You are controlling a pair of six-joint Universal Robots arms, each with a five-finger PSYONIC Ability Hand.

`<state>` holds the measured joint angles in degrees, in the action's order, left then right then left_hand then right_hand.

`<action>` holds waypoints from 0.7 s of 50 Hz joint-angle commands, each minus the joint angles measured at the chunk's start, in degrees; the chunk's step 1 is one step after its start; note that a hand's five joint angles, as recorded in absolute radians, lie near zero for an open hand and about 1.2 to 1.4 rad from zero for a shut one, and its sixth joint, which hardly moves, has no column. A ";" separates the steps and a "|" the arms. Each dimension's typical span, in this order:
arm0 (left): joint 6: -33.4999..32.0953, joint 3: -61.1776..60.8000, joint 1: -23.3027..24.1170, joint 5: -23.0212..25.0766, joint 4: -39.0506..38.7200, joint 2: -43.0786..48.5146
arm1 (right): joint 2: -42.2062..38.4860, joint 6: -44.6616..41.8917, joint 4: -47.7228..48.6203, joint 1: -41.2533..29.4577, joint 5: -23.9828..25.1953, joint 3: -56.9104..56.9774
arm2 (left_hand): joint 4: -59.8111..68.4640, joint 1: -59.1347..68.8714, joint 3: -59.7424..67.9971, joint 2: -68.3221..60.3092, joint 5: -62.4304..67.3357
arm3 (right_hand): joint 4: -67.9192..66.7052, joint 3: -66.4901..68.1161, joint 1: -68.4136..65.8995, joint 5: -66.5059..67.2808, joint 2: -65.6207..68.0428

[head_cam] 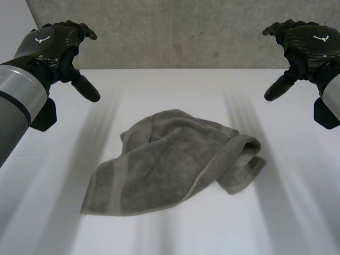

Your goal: Fold the towel.

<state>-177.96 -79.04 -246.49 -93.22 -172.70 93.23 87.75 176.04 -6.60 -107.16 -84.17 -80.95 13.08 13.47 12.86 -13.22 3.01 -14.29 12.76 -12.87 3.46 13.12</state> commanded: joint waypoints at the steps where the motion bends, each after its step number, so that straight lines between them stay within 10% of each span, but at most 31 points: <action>1: -0.02 -0.06 0.13 0.05 -0.01 -0.07 | -0.03 0.00 0.01 0.11 0.23 -0.44 | -3.08 -3.25 -2.86 3.01 -2.79 | 4.29 -2.76 2.87 -3.46 -3.12; 35: -0.02 -0.77 0.40 0.05 -0.01 0.02 | -0.12 -1.14 -0.34 0.11 1.55 0.09 | -3.08 -3.25 -2.86 3.01 -2.79 | 4.29 -2.76 2.87 -3.46 -3.12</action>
<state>-177.98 -79.54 -246.24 -93.17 -172.70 93.19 87.79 175.47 -6.55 -107.08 -83.51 -81.45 13.08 13.47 12.86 -13.22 3.01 -14.29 12.76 -12.87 3.46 13.12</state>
